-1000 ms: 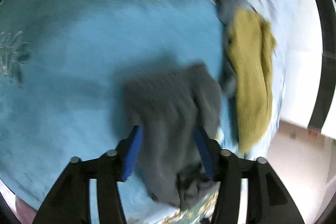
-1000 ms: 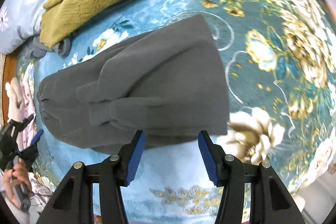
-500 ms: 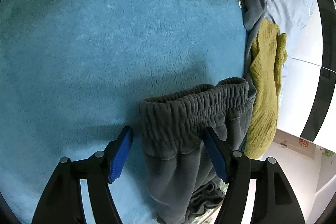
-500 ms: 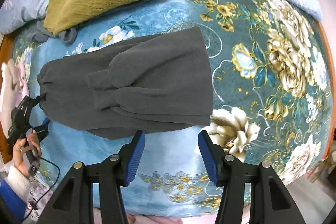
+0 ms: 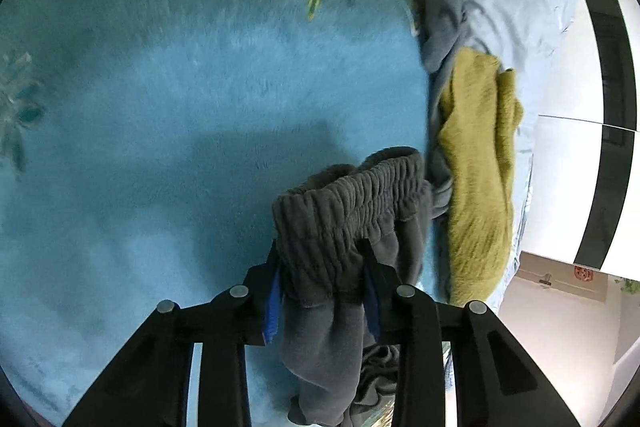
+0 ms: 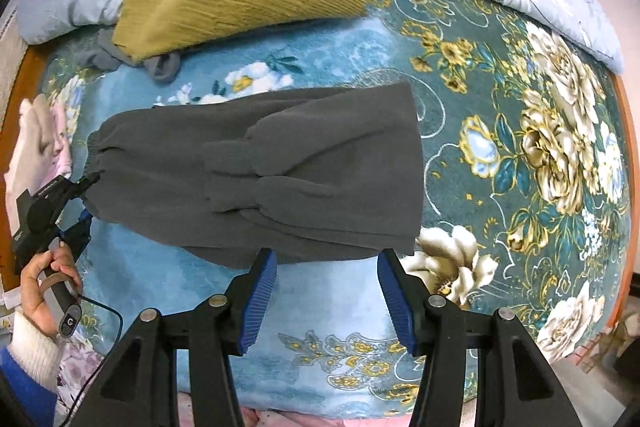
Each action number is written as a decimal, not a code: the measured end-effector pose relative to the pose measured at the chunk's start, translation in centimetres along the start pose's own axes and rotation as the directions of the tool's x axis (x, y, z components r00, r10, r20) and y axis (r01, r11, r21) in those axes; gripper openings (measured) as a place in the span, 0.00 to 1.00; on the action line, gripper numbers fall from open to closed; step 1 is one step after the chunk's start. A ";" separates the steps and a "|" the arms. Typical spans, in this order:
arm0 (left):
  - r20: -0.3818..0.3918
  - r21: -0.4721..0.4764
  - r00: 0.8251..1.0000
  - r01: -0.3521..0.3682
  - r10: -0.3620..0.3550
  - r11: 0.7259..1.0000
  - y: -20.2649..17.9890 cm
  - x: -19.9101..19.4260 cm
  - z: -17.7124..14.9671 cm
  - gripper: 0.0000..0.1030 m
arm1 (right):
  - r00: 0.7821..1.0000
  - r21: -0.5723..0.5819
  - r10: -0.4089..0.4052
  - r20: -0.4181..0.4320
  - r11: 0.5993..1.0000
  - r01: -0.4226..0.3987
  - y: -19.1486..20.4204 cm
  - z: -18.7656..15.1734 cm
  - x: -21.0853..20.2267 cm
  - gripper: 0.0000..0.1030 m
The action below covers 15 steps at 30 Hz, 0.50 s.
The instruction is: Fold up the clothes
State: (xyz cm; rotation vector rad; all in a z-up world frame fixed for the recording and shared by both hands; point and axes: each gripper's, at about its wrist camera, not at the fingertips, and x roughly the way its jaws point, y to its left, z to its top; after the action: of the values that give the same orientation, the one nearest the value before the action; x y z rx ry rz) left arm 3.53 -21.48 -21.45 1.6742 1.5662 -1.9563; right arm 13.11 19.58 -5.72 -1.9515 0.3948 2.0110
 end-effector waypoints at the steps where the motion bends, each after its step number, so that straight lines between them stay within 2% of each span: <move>1: 0.023 0.000 1.000 -0.002 0.002 1.000 -0.1 -0.5 0.8 0.34 | 1.000 0.001 0.007 0.006 1.000 -0.007 0.1 -0.1 -0.2 0.55; 3: 0.067 -0.002 0.998 -0.010 0.011 1.000 -0.2 -1.7 2.2 0.34 | 1.000 0.002 0.021 0.016 1.000 -0.021 0.4 -0.2 -0.5 0.55; 6: 0.128 0.037 0.989 -0.076 0.070 0.996 0.1 -4.4 4.4 0.34 | 0.998 0.009 0.046 0.030 0.999 -0.047 0.7 -0.3 -0.7 0.55; 9: 0.156 0.062 0.981 -0.129 0.118 0.990 2.4 -8.3 5.2 0.34 | 0.997 0.017 0.073 0.037 0.997 -0.073 1.2 -0.4 -0.6 0.55; 13: 0.191 0.148 0.969 -0.189 0.159 0.971 1.7 -10.7 4.0 0.34 | 0.994 0.030 0.106 0.034 0.994 -0.107 2.0 -0.4 -0.2 0.55; 15: 0.219 0.252 0.960 -0.230 0.176 0.940 -1.0 -10.8 2.6 0.34 | 0.992 0.031 0.121 0.037 0.992 -0.122 2.4 -0.3 -0.2 0.55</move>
State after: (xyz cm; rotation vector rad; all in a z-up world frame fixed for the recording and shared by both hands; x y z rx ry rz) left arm 5.22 -28.27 -12.81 1.6024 1.0461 -2.2255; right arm 12.40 17.26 -5.61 -1.9120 0.5480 2.0958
